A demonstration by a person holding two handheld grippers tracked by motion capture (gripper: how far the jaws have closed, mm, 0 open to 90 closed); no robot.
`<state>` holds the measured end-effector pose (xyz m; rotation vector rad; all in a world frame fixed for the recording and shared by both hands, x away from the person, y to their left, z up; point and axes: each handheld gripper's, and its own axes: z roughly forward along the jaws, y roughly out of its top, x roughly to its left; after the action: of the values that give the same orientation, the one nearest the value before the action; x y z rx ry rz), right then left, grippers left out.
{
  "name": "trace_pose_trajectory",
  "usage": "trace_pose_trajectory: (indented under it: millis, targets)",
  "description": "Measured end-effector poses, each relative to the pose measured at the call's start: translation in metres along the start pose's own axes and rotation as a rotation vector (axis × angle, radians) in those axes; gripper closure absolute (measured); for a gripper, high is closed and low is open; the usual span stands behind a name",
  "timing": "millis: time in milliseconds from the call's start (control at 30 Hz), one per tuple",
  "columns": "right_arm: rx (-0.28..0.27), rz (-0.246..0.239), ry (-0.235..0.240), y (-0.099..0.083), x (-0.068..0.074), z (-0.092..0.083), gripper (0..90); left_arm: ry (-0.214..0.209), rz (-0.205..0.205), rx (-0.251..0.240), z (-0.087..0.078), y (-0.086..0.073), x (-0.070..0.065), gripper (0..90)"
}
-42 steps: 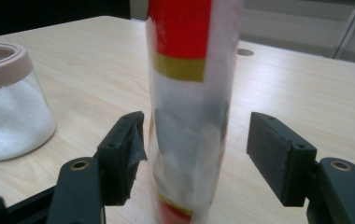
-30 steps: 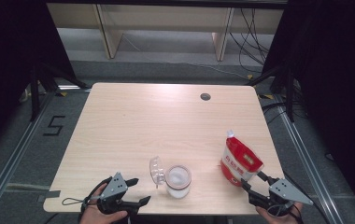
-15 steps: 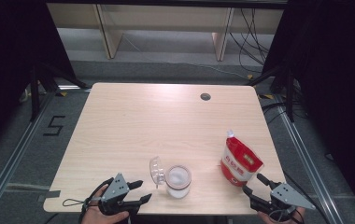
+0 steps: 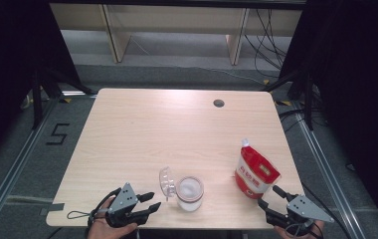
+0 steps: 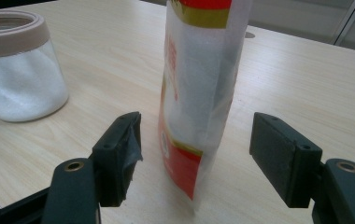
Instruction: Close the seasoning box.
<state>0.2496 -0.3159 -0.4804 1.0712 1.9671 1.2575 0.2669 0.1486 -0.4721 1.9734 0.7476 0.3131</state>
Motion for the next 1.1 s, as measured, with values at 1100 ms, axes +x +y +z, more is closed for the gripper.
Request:
trace_pose_trajectory:
  millis: [1100]
  targets:
    - [0.017,-0.011,-0.002,0.001,0.003,0.001,34.8,-0.019,0.078,-0.039,0.01,0.028,-0.016,88.1]
